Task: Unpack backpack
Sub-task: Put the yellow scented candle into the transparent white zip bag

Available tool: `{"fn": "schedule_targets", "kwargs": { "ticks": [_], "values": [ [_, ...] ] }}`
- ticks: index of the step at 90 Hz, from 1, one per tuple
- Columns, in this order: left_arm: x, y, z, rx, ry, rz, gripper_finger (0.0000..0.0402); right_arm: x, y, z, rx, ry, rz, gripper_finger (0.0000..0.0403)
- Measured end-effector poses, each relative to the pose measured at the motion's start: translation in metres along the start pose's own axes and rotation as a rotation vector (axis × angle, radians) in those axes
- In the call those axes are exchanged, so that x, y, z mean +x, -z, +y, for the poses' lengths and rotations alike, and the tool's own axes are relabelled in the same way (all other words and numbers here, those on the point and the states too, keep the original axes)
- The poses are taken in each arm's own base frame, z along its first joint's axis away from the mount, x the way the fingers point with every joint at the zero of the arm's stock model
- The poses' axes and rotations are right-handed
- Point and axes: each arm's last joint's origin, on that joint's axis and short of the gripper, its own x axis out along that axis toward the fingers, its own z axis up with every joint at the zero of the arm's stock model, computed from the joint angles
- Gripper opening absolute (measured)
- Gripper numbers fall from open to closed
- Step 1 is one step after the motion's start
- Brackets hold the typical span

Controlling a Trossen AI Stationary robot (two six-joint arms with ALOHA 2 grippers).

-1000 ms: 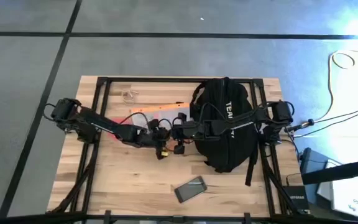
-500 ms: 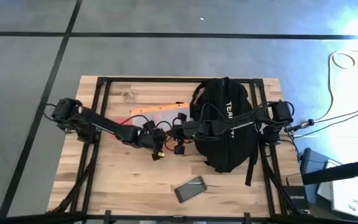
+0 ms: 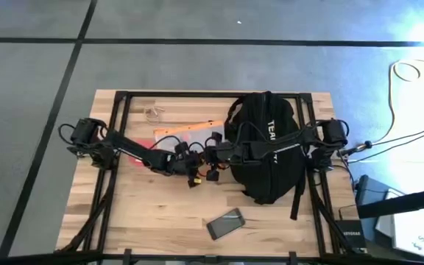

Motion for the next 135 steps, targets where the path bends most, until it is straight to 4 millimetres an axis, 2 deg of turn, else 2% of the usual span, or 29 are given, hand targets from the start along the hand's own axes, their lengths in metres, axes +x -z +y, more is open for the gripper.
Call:
{"fn": "schedule_targets", "kwargs": {
  "ticks": [25,40,48,68,94,135],
  "values": [
    [0.019,0.005,0.004,0.000,-0.062,-0.013,0.0000,0.000,0.003,-0.001,-0.006,0.007,0.028,0.0000],
    [0.031,0.002,0.003,-0.096,-0.058,-0.090,0.0000,0.000,0.007,-0.002,-0.015,0.049,0.066,0.0000],
    [0.032,0.001,0.003,-0.112,-0.047,-0.103,0.0000,-0.001,0.007,-0.003,-0.017,0.062,0.076,0.0000],
    [0.032,0.002,0.005,-0.101,-0.170,-0.117,0.0000,0.000,0.005,-0.003,-0.014,0.064,0.055,0.0000],
    [0.025,-0.003,0.001,-0.136,-0.355,-0.255,0.0000,-0.001,-0.003,-0.003,0.021,0.074,0.000,0.0000],
    [0.024,0.003,-0.005,-0.098,-0.347,-0.235,0.0000,0.000,-0.002,-0.002,0.021,0.072,-0.009,0.0000]
  ]
}}
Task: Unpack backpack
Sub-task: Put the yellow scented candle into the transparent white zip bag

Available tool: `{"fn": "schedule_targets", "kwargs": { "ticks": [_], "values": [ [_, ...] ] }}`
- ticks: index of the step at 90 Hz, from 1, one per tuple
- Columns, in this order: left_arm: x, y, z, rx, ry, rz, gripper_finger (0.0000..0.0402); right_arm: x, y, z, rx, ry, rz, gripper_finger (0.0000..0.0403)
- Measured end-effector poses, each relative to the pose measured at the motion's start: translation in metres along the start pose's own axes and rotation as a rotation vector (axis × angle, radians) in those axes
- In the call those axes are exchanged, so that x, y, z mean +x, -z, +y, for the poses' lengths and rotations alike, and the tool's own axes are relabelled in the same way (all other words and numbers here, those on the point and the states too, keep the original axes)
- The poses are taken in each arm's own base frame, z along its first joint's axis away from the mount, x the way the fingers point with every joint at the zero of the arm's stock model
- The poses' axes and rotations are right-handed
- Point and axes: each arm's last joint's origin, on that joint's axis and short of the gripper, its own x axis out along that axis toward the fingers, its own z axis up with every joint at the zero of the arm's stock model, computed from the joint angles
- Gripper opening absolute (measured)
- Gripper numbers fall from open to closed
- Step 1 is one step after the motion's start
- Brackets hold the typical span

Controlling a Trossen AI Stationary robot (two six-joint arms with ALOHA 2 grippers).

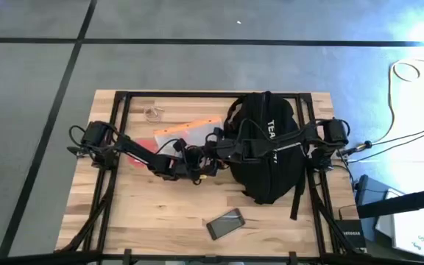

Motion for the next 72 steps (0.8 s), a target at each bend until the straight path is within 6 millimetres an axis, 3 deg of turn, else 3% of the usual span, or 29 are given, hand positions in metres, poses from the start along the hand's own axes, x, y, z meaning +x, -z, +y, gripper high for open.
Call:
{"fn": "schedule_targets", "kwargs": {
  "ticks": [13,41,53,72],
  "values": [
    [-0.006,0.008,-0.008,0.065,0.050,0.029,0.0000,0.000,0.004,0.002,-0.012,-0.012,0.023,0.0000],
    [-0.051,0.005,-0.030,0.261,0.231,-0.043,0.0000,0.001,0.005,0.003,-0.017,-0.035,0.040,0.0000],
    [-0.047,0.008,-0.035,0.304,0.404,0.001,0.0000,0.001,0.003,0.003,-0.009,-0.033,0.014,0.0000],
    [-0.026,0.010,-0.026,0.240,0.312,0.042,0.0000,0.001,0.001,0.001,0.001,-0.029,-0.003,0.0000]
  ]
}}
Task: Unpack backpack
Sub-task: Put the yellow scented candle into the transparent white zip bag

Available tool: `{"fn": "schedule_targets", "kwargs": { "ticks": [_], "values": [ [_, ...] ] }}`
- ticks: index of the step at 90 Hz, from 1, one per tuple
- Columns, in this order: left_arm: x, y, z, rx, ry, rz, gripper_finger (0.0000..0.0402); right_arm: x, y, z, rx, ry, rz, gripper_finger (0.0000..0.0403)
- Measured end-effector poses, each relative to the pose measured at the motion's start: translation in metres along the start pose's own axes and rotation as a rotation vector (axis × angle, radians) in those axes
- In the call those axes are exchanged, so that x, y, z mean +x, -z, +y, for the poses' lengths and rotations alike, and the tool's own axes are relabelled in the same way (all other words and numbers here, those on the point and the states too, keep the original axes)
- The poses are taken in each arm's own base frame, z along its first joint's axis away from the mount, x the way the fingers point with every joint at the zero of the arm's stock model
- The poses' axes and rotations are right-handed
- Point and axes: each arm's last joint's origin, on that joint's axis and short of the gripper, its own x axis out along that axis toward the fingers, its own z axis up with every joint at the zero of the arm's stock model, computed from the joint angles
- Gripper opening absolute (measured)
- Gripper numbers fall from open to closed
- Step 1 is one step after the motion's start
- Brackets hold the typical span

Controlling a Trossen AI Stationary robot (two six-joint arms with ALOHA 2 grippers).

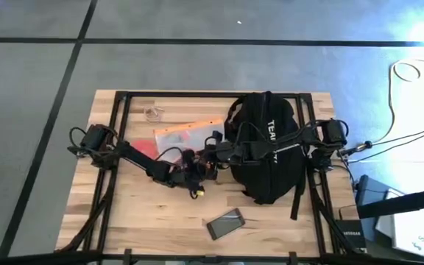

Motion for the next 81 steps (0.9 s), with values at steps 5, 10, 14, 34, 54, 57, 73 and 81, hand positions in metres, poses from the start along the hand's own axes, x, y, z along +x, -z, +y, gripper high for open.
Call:
{"fn": "schedule_targets", "kwargs": {
  "ticks": [5,10,14,34,54,57,73,81],
  "values": [
    [0.005,0.002,0.005,-0.025,-0.018,0.022,0.0000,0.000,0.000,0.000,-0.001,0.000,0.004,0.0000],
    [0.010,0.004,0.009,-0.044,-0.036,0.046,0.0000,0.000,0.001,0.000,-0.002,-0.001,0.007,0.0000],
    [0.012,0.008,0.013,-0.048,-0.057,0.074,0.0000,0.000,0.001,0.000,-0.002,-0.001,0.007,0.0000],
    [0.019,0.020,0.025,-0.099,-0.224,0.139,0.0000,0.000,0.001,-0.001,-0.004,0.010,0.010,0.0000],
    [0.024,0.024,0.027,-0.196,-0.355,0.086,0.0000,-0.001,-0.001,-0.002,-0.002,0.020,0.001,0.0000],
    [0.024,0.024,0.028,-0.220,-0.365,0.077,0.0000,-0.001,-0.001,-0.002,-0.001,0.019,0.001,0.0000],
    [0.035,0.025,0.020,-0.343,-0.348,0.000,0.0000,-0.001,0.000,-0.002,-0.004,0.017,0.012,0.0000],
    [0.044,0.029,0.013,-0.374,-0.303,-0.018,0.0000,-0.001,0.003,-0.002,-0.008,0.012,0.026,0.0000]
  ]
}}
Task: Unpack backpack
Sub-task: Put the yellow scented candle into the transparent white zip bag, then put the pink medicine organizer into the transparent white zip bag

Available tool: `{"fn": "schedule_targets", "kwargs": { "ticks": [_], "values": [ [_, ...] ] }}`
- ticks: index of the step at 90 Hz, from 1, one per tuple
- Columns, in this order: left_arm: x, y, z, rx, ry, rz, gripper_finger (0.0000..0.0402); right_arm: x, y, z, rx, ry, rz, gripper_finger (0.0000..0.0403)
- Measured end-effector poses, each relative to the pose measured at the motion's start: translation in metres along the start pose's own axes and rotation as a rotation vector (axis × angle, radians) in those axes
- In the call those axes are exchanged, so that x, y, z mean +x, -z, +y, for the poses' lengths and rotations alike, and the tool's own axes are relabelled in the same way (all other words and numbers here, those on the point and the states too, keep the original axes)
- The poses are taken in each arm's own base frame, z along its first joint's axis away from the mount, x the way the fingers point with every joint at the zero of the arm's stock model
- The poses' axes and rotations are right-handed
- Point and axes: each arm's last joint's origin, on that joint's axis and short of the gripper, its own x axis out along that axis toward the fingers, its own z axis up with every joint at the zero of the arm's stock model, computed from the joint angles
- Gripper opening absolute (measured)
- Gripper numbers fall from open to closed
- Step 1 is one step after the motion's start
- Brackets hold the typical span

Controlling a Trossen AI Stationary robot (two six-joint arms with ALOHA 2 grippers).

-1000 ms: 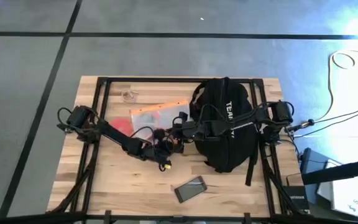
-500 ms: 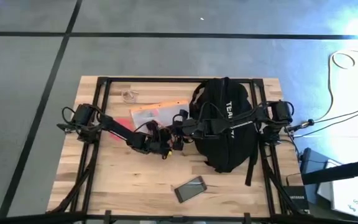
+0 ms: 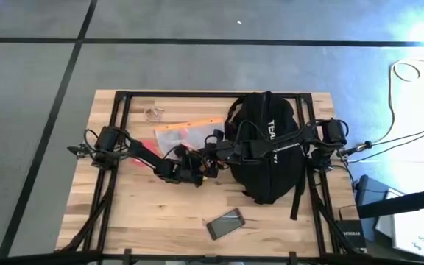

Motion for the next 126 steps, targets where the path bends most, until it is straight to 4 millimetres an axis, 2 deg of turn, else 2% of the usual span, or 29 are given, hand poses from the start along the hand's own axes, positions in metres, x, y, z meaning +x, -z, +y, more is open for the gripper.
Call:
{"fn": "schedule_targets", "kwargs": {
  "ticks": [22,39,65,97,107,115,126],
  "values": [
    [0.004,0.002,-0.004,-0.037,-0.013,-0.035,0.0000,0.000,-0.001,0.000,0.003,-0.003,-0.011,0.0000],
    [0.009,-0.008,-0.002,-0.129,-0.041,-0.104,0.0000,-0.001,-0.005,0.000,0.011,0.006,-0.035,0.0000],
    [0.005,-0.009,-0.004,-0.068,0.066,-0.046,0.0000,-0.001,-0.004,0.000,0.032,-0.004,-0.029,0.0000],
    [-0.025,-0.009,-0.016,-0.029,0.020,-0.145,0.0000,-0.005,-0.012,0.003,0.040,-0.073,-0.083,0.0000],
    [-0.045,-0.018,-0.021,0.030,0.067,-0.179,0.0000,-0.005,-0.013,0.003,0.039,-0.083,-0.081,0.0000],
    [-0.067,-0.035,-0.022,0.039,0.087,-0.232,0.0000,-0.002,-0.005,0.004,0.036,-0.097,-0.042,0.0000],
    [-0.092,-0.040,-0.017,0.127,0.060,-0.251,0.0000,-0.003,-0.012,0.004,0.066,-0.128,-0.090,0.0000]
  ]
}}
